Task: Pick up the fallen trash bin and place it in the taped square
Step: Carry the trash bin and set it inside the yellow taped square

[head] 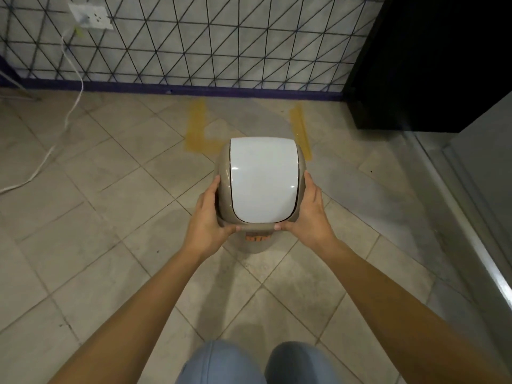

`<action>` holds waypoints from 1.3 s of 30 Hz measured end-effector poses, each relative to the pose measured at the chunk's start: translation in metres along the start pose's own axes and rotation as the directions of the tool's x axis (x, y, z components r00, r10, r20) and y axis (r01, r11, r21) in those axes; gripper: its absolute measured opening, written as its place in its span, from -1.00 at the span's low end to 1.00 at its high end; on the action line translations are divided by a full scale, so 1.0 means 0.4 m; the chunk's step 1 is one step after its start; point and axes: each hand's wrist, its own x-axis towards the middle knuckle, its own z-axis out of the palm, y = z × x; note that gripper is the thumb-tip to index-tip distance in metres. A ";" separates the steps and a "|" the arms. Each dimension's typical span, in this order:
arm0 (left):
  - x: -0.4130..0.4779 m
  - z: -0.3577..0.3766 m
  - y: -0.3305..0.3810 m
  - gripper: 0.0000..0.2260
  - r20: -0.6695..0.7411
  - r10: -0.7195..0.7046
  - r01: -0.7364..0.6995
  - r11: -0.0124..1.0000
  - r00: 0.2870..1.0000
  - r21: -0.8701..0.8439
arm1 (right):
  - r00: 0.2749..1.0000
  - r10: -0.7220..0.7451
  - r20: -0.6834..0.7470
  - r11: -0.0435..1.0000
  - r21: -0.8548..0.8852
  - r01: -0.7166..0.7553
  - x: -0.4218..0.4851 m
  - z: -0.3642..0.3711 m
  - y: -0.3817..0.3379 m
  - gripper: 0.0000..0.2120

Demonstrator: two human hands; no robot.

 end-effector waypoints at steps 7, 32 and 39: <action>0.060 -0.009 0.006 0.02 0.018 0.017 -0.016 0.999 1.000 -0.038 | 0.999 0.039 0.006 0.999 0.015 -0.039 0.051 -0.004 -0.011 0.29; 0.325 0.008 -0.048 -0.10 0.040 -0.165 0.168 0.928 0.986 -0.332 | 0.999 0.050 -0.010 0.980 0.191 -0.047 0.320 0.000 0.004 0.12; 0.407 -0.001 -0.041 -0.04 0.067 -0.253 0.261 0.919 0.965 -0.296 | 0.998 0.049 0.046 0.981 0.186 -0.057 0.413 -0.005 -0.007 0.12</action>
